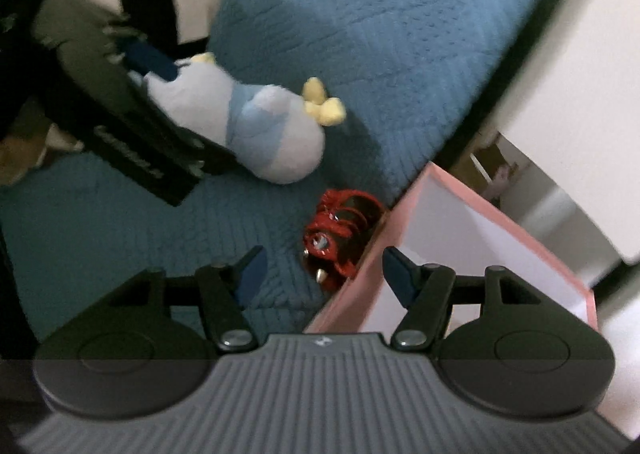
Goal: Organize objects
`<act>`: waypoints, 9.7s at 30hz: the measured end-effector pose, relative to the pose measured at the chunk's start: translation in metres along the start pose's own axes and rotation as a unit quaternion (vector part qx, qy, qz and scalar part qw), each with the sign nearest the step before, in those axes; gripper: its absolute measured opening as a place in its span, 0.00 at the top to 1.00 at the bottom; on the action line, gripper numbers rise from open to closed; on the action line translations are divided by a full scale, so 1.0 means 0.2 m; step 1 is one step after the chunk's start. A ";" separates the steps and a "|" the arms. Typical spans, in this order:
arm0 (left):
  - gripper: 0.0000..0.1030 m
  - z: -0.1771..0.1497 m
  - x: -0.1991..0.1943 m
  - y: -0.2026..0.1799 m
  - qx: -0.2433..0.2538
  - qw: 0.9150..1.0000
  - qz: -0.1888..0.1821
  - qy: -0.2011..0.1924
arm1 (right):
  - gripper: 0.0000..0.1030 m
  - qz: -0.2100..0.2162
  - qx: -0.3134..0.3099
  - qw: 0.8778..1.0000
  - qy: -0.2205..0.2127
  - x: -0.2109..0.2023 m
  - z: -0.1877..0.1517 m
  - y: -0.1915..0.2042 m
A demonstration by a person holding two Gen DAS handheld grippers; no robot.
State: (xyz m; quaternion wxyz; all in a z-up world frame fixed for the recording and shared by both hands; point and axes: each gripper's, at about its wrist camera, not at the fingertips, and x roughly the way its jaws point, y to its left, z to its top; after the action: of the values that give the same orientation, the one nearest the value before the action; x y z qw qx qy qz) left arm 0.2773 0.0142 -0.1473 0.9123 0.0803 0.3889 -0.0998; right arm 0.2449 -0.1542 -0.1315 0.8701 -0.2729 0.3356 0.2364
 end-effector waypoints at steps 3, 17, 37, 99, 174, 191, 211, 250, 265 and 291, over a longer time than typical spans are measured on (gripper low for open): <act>0.01 0.02 0.08 -0.02 0.027 1.000 0.014 0.008 | 0.36 -0.002 -0.031 0.999 0.021 0.09 0.03 0.02; 0.00 0.07 0.30 -0.08 0.106 0.993 0.043 0.035 | 0.36 -0.029 -0.206 0.974 0.087 0.42 0.06 0.08; 0.00 -0.02 0.59 -0.07 0.288 0.935 0.188 0.081 | 0.36 -0.039 -0.348 0.920 0.177 0.65 0.04 0.22; 0.26 -0.20 -0.08 0.13 -0.142 0.985 0.023 0.092 | 0.84 0.077 -0.296 0.927 0.218 0.25 0.21 0.21; 0.16 -0.22 0.07 0.26 -0.213 0.966 -0.018 0.144 | 0.45 0.095 0.201 0.963 0.149 0.48 0.14 0.00; 0.18 -0.21 0.06 0.31 -0.242 0.961 -0.026 0.134 | 0.45 0.015 0.271 0.960 0.069 0.43 0.08 0.11; 0.20 -0.22 -0.07 0.28 -0.256 0.961 -0.026 0.102 | 0.78 0.043 0.214 0.975 0.028 0.12 0.06 0.12; 0.30 -0.24 -0.07 0.40 -0.308 0.944 -0.048 0.105 | 0.42 -0.005 0.024 0.970 0.241 0.62 0.11 0.20; 0.16 -0.27 -0.02 0.42 -0.335 0.932 -0.066 0.119 | 0.44 0.025 0.095 0.992 0.084 0.35 0.12 0.19; 0.00 -0.31 0.11 0.32 -0.300 0.935 -0.052 0.181 | 0.40 0.040 0.185 0.981 0.048 0.43 -0.06 0.27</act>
State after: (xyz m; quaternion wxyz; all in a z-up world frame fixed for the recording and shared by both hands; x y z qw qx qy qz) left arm 0.2647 0.0866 -0.2012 0.8018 -0.2008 0.5628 -0.0096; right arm 0.2647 -0.1030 -0.2170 0.8783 -0.1047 0.4255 0.1915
